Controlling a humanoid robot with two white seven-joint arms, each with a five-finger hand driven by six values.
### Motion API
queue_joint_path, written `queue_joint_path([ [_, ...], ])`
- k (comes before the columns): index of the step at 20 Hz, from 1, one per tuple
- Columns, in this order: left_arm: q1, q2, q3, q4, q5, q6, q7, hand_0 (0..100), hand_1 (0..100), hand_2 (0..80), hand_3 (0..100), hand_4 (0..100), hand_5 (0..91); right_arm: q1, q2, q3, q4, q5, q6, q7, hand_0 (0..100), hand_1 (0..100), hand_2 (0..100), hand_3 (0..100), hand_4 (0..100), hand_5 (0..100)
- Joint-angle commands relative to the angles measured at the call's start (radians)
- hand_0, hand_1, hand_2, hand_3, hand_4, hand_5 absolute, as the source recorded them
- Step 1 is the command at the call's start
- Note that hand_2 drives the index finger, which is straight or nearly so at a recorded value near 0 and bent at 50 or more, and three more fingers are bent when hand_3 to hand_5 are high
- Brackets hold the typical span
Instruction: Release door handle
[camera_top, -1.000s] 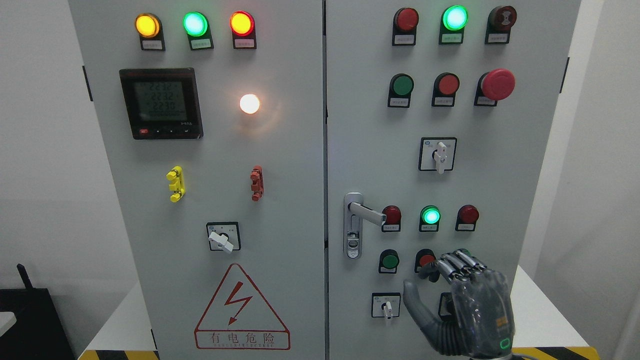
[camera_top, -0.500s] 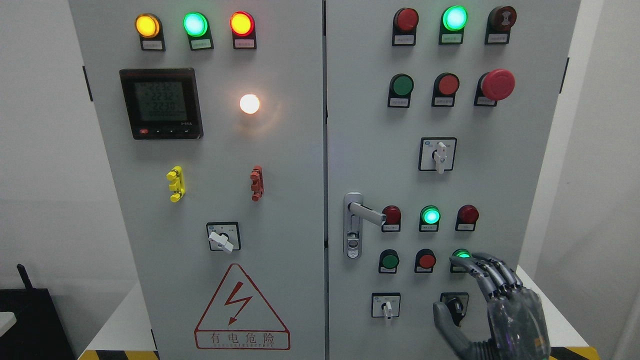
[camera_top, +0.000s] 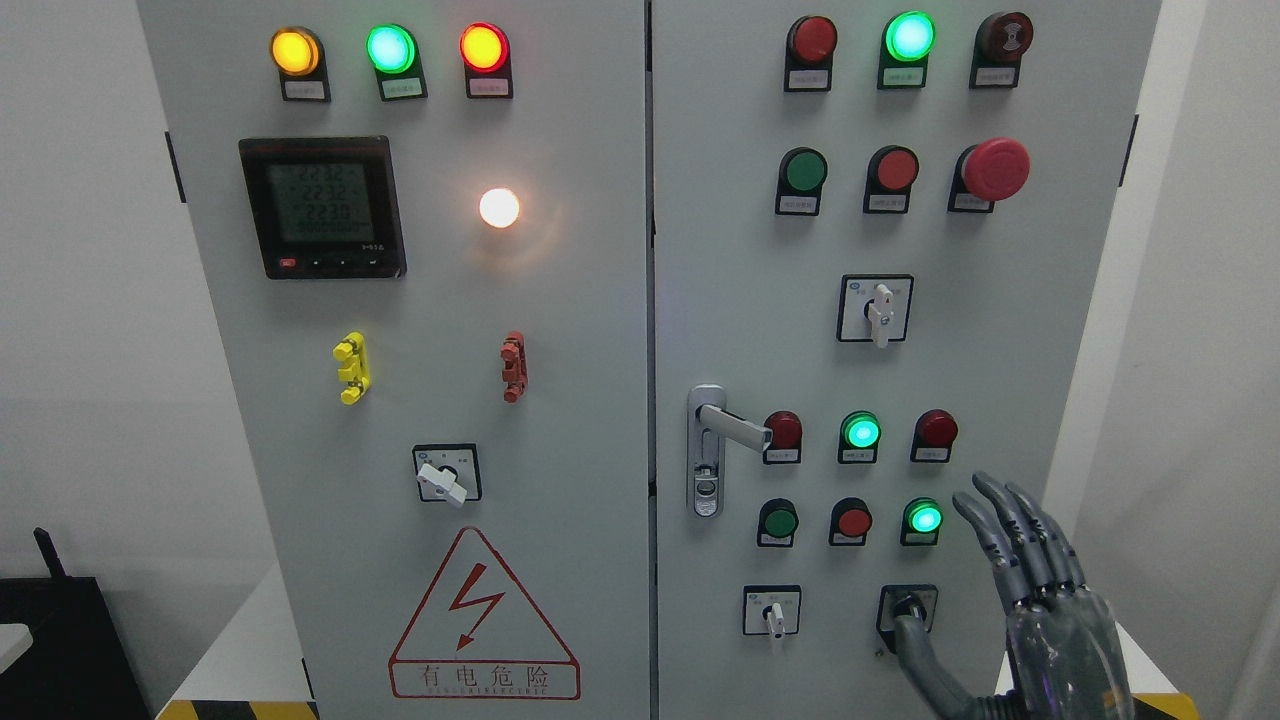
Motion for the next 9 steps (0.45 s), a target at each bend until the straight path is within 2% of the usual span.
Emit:
queue_joint_path([
  [1,0.000,0.000,-0.014,0.020,0.000,-0.001,-0.001,12,39,0.0,0,0,0.0,0.006,-0.008,-0.016,-0.008,-0.004,0.001,0.002,39,24,0,0,0,0],
  [9,0.000,0.000,-0.014,0.020,0.000,-0.001,-0.001,12,39,0.0,0,0,0.0,0.005,-0.008,-0.015,-0.008,-0.004,0.001,0.004,40,25,0,0,0,0],
])
